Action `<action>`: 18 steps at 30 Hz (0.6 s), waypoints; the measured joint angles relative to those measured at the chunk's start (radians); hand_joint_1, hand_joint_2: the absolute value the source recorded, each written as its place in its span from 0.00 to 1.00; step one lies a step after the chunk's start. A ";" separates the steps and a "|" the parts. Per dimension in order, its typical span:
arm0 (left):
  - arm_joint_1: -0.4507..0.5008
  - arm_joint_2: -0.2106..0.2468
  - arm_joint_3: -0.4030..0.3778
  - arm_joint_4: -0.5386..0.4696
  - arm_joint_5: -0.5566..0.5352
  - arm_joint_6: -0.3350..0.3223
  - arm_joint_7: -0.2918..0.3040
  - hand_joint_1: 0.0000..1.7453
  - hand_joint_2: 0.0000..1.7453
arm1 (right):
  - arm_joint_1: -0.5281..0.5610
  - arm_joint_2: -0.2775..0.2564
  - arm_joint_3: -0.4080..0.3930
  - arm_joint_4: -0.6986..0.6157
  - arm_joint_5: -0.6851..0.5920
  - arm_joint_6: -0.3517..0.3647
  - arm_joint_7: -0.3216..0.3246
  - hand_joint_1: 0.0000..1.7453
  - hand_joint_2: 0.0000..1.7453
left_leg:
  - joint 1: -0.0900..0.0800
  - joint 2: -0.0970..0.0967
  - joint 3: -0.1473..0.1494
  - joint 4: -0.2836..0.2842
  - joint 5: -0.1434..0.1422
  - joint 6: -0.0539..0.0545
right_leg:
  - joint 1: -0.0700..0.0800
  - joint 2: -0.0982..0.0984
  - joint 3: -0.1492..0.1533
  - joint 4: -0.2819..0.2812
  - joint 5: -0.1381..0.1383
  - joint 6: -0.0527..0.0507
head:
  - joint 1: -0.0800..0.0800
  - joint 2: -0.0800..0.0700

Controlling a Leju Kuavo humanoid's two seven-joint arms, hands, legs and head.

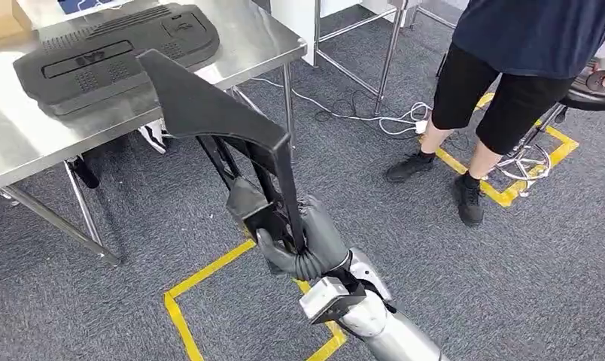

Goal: Take the parts from the cabinet and place them on the table.

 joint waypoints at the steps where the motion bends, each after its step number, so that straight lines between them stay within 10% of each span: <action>1: -0.001 0.000 0.000 0.000 -0.001 0.000 0.000 0.00 1.00 | -0.002 0.000 0.000 0.000 0.000 0.000 0.000 1.00 1.00 | -0.009 0.000 0.009 -0.017 -0.014 0.001 | 0.012 0.000 0.000 0.003 -0.005 0.008 | 0.001 0.000; 6: -0.003 -0.001 0.000 0.000 -0.006 -0.003 0.000 0.00 1.00 | -0.002 0.001 0.000 0.000 0.000 0.002 0.002 1.00 1.00 | -0.003 -0.016 0.027 -0.028 -0.023 0.029 | 0.006 -0.002 -0.003 0.026 -0.018 0.030 | 0.003 0.000; 11: -0.004 0.000 0.001 0.000 -0.008 -0.008 0.003 0.00 1.00 | -0.005 -0.004 0.003 0.005 -0.001 0.005 0.002 1.00 1.00 | -0.002 -0.030 0.035 -0.028 -0.039 0.041 | 0.002 0.001 -0.213 0.311 -0.088 0.035 | 0.004 0.000; 15: -0.002 -0.003 0.001 0.000 -0.009 -0.011 0.006 0.00 1.00 | -0.006 -0.004 0.003 0.006 -0.001 0.005 0.002 1.00 1.00 | -0.002 -0.041 0.066 -0.029 -0.061 0.030 | 0.003 0.001 -0.112 0.015 0.083 0.065 | 0.005 0.000; 17: -0.004 -0.002 0.001 0.000 -0.009 -0.011 0.006 0.00 1.00 | -0.008 -0.004 0.003 0.007 -0.001 0.005 0.002 1.00 1.00 | -0.007 -0.044 0.066 -0.030 -0.069 0.018 | 0.013 0.002 -0.108 0.003 0.054 0.019 | 0.004 0.000; 18: -0.003 -0.002 0.002 0.000 -0.009 -0.011 0.006 0.00 1.00 | -0.007 -0.003 0.003 0.007 -0.001 0.005 0.002 1.00 1.00 | -0.007 -0.042 0.069 -0.030 -0.070 0.012 | 0.014 0.003 -0.101 0.001 0.067 0.013 | 0.002 0.000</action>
